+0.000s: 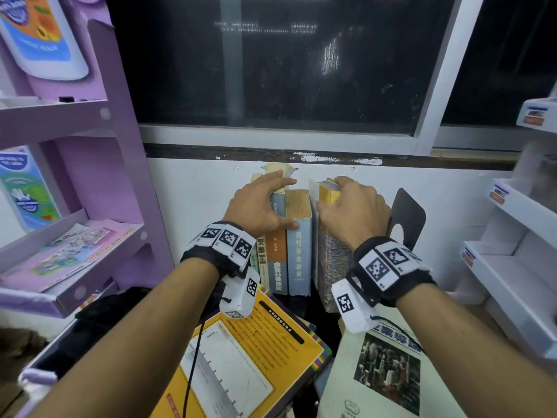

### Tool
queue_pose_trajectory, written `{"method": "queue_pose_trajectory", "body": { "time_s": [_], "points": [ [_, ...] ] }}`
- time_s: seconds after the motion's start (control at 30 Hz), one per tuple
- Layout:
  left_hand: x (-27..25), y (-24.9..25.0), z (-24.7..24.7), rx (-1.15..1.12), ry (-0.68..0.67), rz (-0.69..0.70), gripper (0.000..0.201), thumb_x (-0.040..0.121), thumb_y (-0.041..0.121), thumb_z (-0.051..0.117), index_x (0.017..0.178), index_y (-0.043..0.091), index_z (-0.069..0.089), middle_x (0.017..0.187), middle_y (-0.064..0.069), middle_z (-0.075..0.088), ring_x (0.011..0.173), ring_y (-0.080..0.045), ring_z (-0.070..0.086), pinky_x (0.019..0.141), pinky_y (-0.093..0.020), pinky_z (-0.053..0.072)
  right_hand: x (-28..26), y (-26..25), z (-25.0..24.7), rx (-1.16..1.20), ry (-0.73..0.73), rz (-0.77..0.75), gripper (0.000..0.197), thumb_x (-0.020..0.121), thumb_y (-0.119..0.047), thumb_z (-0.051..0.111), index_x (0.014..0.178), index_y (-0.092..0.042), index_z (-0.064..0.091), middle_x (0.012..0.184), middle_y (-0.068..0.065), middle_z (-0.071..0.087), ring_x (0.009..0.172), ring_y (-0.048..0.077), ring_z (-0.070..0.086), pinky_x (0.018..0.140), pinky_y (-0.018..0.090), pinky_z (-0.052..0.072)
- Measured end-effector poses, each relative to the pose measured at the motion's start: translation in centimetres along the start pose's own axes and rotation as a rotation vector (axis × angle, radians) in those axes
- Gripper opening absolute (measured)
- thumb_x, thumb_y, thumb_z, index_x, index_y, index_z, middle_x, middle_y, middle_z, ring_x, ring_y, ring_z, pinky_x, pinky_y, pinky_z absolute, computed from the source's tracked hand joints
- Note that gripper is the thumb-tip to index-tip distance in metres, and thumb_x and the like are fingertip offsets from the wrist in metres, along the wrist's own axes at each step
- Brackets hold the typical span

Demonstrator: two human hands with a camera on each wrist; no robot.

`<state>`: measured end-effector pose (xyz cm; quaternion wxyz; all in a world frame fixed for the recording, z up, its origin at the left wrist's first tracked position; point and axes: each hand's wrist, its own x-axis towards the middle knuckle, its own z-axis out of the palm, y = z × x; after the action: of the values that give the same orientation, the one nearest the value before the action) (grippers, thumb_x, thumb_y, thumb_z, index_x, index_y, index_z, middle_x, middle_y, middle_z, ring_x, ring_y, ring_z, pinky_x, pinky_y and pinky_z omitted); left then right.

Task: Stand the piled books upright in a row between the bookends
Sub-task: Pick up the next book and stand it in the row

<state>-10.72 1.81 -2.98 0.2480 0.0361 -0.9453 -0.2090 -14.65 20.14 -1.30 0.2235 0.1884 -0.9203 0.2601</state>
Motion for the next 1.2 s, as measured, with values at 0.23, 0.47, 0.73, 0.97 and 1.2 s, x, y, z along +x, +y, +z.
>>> {"method": "queue_pose_trajectory", "body": {
  "time_s": [0.23,0.47,0.73,0.97,1.2],
  "points": [
    [-0.1,0.3,-0.1,0.004,0.0,0.005,0.089,0.058,0.054,0.084,0.137,0.043,0.045,0.154,0.013,0.033,0.14,-0.012,0.033,0.113,-0.041,0.031,-0.3,0.6,0.6,0.014,-0.023,-0.051,0.046,0.083,-0.037,0.059,0.124,-0.017,0.058,0.117,0.011,0.059,0.109,0.031,0.052,0.079,0.038,0.047],
    [-0.1,0.4,0.1,0.006,0.008,0.008,0.088,0.058,0.054,0.083,0.137,0.042,0.046,0.153,0.013,0.034,0.139,-0.011,0.033,0.112,-0.042,0.033,-0.9,1.9,-0.2,0.028,-0.218,-0.268,0.086,0.067,-0.06,0.075,0.142,-0.033,0.042,0.147,-0.003,0.04,0.133,0.019,0.037,0.105,0.036,0.036],
    [-0.3,0.7,-0.1,-0.018,0.02,-0.002,0.085,0.059,0.05,0.085,0.135,0.042,0.048,0.152,0.013,0.036,0.138,-0.011,0.035,0.111,-0.037,0.032,-2.2,2.1,-1.9,-0.035,-0.517,-0.356,0.121,0.052,-0.041,0.092,0.15,-0.038,0.022,0.162,0.005,0.007,0.148,0.024,0.01,0.117,0.038,0.019],
    [-0.4,0.9,-0.1,-0.006,0.023,0.004,0.085,0.06,0.05,0.085,0.136,0.041,0.048,0.152,0.012,0.036,0.138,-0.012,0.035,0.112,-0.037,0.032,-2.0,2.6,-1.1,-0.001,-0.496,-0.418,0.116,0.059,-0.034,0.09,0.153,-0.029,0.021,0.162,0.004,0.011,0.149,0.02,0.006,0.12,0.037,0.016],
    [-0.4,0.8,0.0,-0.008,0.018,0.0,0.084,0.06,0.051,0.084,0.135,0.042,0.048,0.152,0.011,0.036,0.138,-0.012,0.036,0.112,-0.04,0.033,-0.6,3.7,-0.1,0.003,-0.425,-0.401,0.112,0.063,-0.035,0.088,0.153,-0.029,0.021,0.161,0.001,0.015,0.149,0.021,0.009,0.118,0.035,0.014]
  ]
}}
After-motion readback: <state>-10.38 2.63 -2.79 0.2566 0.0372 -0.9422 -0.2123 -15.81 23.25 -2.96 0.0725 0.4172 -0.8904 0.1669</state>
